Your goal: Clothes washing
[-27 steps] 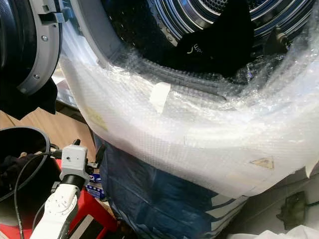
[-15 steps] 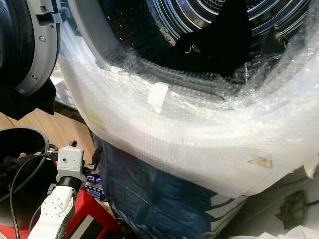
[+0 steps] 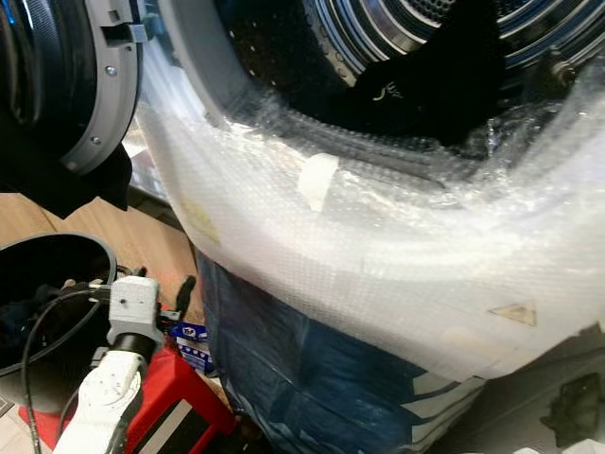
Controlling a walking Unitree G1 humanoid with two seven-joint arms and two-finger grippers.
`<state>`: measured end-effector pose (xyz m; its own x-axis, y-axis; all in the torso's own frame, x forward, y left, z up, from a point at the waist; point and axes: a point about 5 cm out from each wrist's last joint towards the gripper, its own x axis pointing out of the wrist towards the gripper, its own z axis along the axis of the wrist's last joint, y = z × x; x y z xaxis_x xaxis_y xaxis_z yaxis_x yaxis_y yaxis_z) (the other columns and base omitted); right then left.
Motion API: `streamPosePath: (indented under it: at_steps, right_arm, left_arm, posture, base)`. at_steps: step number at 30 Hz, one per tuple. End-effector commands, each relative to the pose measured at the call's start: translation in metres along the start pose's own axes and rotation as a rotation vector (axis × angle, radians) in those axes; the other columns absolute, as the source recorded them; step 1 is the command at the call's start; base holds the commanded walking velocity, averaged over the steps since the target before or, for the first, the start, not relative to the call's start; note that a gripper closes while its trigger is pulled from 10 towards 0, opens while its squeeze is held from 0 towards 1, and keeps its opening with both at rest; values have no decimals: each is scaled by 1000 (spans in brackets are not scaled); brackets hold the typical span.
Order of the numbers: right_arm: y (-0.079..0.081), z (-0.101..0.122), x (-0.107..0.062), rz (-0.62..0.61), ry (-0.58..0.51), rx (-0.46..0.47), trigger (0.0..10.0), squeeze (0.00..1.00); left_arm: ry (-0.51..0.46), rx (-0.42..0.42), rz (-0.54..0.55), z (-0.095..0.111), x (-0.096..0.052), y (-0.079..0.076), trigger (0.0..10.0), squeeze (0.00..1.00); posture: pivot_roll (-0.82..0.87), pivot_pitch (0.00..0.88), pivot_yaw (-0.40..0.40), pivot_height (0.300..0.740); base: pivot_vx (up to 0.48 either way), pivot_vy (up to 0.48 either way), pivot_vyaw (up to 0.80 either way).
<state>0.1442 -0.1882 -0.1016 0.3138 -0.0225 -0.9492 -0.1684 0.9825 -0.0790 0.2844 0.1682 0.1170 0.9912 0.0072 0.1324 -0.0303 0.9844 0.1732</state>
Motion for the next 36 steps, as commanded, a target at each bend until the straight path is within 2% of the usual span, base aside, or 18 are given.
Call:
streamPosePath:
  at_steps: [1, 3, 6, 9, 12, 14, 19, 23, 36]
  right_arm:
    - [-1, -9, 0, -12, 33, 3, 10000, 0]
    - [0, -10, 0, -2, 35, -10, 10000, 0]
    - [0, -13, 0, -8, 39, -13, 10000, 0]
    - [0, -13, 0, -6, 40, -11, 10000, 0]
    - [0, -13, 0, -7, 39, -13, 10000, 0]
    - [-1, -12, 0, -10, 33, -11, 10000, 0]
    - [-1, -8, 0, -11, 21, -13, 10000, 0]
    - [-2, -8, 0, -14, 12, 20, 10000, 0]
    - [-2, -7, 0, -12, 9, 22, 10000, 0]
  left_arm:
    - [6, -11, -18, 0, 0, 0, 10000, 0]
    - [6, -22, -40, 1, -1, -1, 10000, 0]
    - [6, -16, -27, 4, -4, 4, 10000, 0]
    - [20, -5, 47, 6, -6, 26, 10000, 0]
    - [25, -8, 70, 7, -7, 37, 10000, 0]
    - [34, -14, 63, 6, -7, 38, 10000, 0]
    - [71, -50, 11, 0, -8, 23, 10000, 0]
    - [65, -72, -9, 3, -7, 14, 10000, 0]
    - [59, -57, -19, 4, -5, 13, 10000, 0]
  posture:
    - [70, 124, -42, 740]
    - [73, 124, -44, 740]
    - [76, 127, -42, 740]
    - [76, 127, -42, 740]
    - [97, 129, -42, 740]
    - [93, 130, -40, 740]
    - [87, 125, -39, 740]
    - [82, 117, -41, 740]
    - [84, 115, -47, 740]
  base:
    - [0, 0, 0]
    - [0, 0, 0]
    - [0, 0, 0]
    - [0, 0, 0]
    - [0, 0, 0]
    - [0, 0, 0]
    - [0, 0, 0]
    - [0, 455, 0]
    - [0, 30, 0]
